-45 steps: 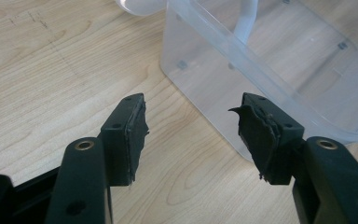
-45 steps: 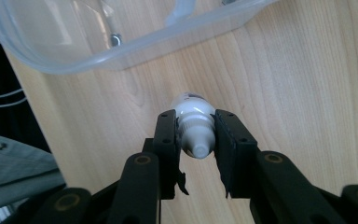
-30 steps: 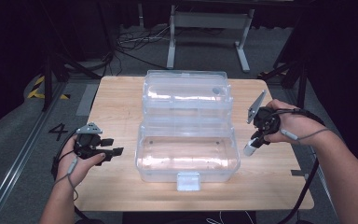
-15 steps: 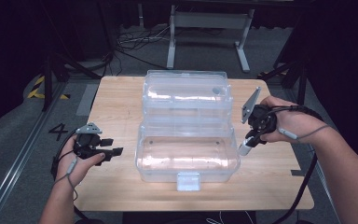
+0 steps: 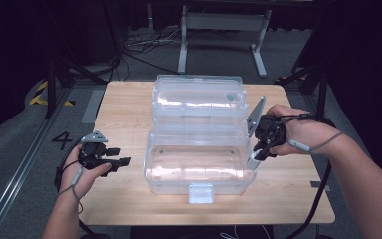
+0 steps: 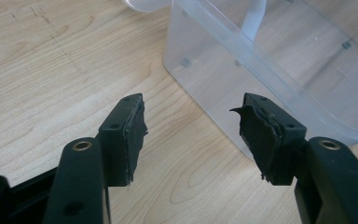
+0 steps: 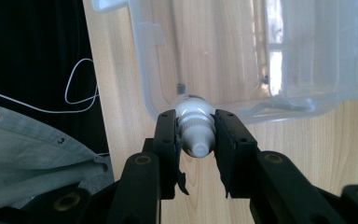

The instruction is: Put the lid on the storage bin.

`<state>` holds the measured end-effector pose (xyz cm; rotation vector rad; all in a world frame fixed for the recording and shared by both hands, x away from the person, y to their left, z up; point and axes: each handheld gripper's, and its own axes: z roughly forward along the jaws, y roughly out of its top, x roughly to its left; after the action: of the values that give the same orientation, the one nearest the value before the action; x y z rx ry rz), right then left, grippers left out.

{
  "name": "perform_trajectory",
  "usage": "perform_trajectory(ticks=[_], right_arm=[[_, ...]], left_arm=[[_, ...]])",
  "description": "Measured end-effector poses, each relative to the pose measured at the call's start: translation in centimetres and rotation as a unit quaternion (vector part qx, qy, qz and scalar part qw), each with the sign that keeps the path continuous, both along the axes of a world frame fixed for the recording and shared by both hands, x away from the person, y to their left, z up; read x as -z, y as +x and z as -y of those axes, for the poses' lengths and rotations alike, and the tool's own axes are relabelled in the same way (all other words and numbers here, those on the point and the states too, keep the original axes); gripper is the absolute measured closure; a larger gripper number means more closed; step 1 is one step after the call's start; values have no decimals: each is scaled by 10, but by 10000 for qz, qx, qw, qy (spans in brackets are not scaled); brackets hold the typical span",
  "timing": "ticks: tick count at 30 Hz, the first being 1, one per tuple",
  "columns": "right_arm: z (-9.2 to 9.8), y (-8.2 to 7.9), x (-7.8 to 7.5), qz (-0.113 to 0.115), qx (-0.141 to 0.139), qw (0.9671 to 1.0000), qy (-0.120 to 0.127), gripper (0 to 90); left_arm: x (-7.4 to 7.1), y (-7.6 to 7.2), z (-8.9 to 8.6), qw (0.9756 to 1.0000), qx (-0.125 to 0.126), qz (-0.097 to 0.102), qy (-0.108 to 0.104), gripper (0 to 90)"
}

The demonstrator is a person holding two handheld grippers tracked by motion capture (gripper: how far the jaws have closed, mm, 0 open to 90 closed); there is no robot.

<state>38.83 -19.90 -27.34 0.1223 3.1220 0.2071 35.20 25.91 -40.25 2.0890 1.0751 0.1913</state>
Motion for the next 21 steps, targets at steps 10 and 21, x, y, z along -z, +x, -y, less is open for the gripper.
perform_trajectory(ticks=[10, 21], right_arm=[[-12, -3, 8, -89, -175, 9998, -100, 710], [-21, -2, 30, -136, -296, 9990, -307, 710]], left_arm=[[0, 0, -1, 10000, 15, -17, 8, 410], [2, 1, -1, 10000, 8, -38, 14, 408]])
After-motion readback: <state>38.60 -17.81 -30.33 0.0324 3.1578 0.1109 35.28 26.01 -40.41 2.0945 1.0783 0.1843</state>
